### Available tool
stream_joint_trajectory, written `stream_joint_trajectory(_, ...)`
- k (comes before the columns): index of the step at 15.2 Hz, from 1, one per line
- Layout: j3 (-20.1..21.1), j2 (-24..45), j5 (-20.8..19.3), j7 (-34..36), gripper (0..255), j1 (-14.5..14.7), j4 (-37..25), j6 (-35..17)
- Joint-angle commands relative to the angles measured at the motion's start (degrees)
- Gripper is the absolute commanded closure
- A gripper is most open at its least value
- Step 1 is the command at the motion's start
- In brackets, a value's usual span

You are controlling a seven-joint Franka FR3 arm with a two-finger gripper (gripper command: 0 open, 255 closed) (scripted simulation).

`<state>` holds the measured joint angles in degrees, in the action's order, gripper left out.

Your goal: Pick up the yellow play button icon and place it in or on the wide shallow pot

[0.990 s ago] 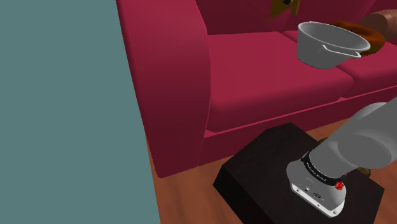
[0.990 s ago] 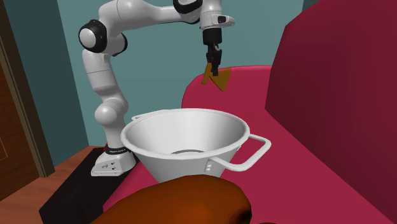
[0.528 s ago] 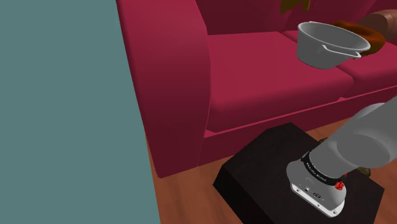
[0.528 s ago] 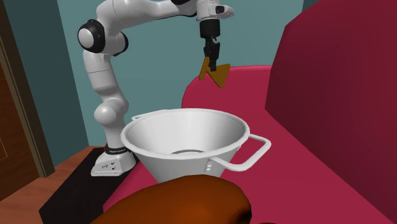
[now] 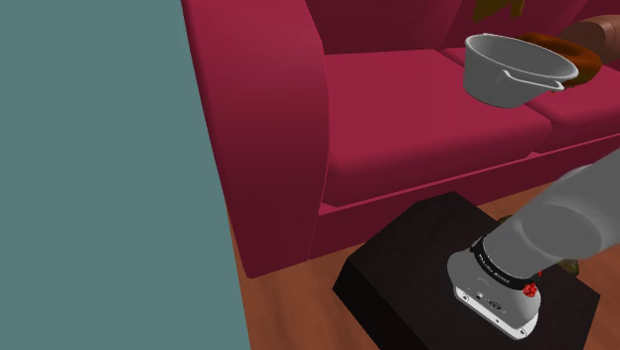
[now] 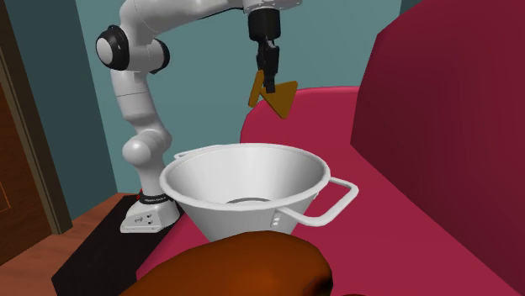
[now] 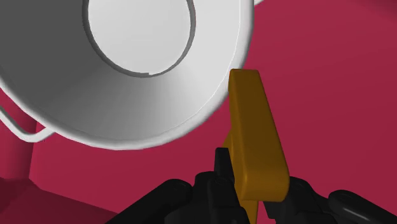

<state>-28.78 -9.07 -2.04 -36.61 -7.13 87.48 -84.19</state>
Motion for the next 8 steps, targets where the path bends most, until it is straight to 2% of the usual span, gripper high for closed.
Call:
stream_joint_trajectory(1,-2.0,0.5,0.2,-3.2,255,-1.2,-0.8,0.3)
stream_joint_trajectory(8,-9.8,6.6,4.0,-15.4,255,-6.0,-7.8,2.6)
